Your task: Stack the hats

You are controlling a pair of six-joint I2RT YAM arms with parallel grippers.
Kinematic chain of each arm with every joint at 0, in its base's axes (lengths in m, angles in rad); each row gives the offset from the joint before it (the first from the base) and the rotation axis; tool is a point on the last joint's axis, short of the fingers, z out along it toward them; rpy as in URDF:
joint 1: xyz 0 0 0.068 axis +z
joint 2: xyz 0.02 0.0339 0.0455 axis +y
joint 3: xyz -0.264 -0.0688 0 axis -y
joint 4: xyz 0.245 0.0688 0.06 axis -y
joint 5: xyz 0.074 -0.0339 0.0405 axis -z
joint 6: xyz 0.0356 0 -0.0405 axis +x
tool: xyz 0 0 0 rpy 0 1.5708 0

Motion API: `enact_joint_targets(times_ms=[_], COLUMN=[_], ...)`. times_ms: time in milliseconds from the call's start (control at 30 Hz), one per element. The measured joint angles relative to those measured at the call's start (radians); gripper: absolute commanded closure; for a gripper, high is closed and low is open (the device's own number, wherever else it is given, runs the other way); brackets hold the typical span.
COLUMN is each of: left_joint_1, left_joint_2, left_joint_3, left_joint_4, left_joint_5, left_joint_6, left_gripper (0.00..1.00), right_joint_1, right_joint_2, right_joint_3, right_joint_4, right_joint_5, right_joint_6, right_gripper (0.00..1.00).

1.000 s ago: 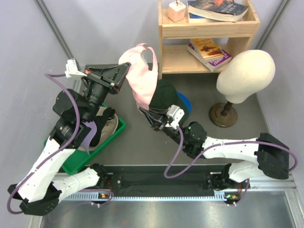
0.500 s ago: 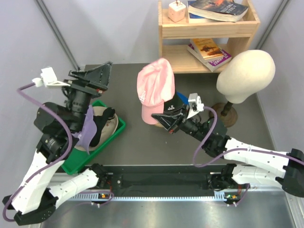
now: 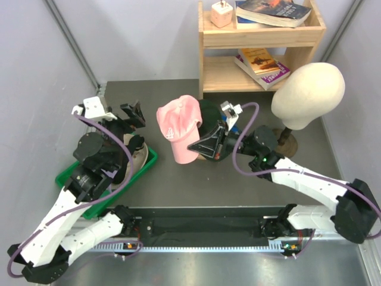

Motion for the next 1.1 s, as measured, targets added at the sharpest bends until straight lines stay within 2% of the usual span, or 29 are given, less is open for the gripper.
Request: enact_joint_targets(times_ms=[100, 300, 400, 567, 667, 800, 867, 1033, 1100], left_joint_1=[0.000, 0.000, 0.002, 0.002, 0.002, 0.002, 0.002, 0.002, 0.002], left_joint_2=[0.000, -0.019, -0.030, 0.011, 0.071, 0.204, 0.260, 0.307, 0.307], left_joint_3=[-0.024, -0.065, -0.085, -0.085, -0.055, 0.050, 0.080, 0.086, 0.086], left_joint_4=[0.017, 0.072, 0.070, 0.053, 0.004, -0.060, -0.078, -0.126, -0.134], left_joint_5=[-0.028, -0.028, 0.105, 0.540, 0.740, 0.946, 1.009, 1.063, 1.070], left_joint_6=[0.044, 0.098, 0.122, 0.161, 0.160, 0.158, 0.156, 0.154, 0.153], left_gripper=[0.01, 0.01, 0.02, 0.01, 0.01, 0.06, 0.09, 0.12, 0.19], right_joint_1=[-0.045, -0.134, -0.183, -0.225, -0.226, -0.226, -0.226, -0.226, -0.226], right_joint_2=[0.080, 0.162, 0.198, 0.230, 0.226, 0.195, 0.175, 0.141, 0.137], right_joint_3=[0.053, 0.160, 0.180, 0.177, 0.177, 0.175, 0.168, 0.141, 0.136], right_joint_4=[0.047, 0.020, 0.032, 0.013, -0.005, -0.088, -0.109, -0.140, -0.155], right_joint_5=[-0.099, -0.192, -0.226, -0.273, -0.287, -0.299, -0.304, -0.322, -0.330], right_joint_6=[0.040, 0.039, 0.049, 0.074, 0.065, 0.024, 0.009, -0.016, -0.024], right_gripper=[1.00, 1.00, 1.00, 1.00, 1.00, 1.00, 1.00, 1.00, 1.00])
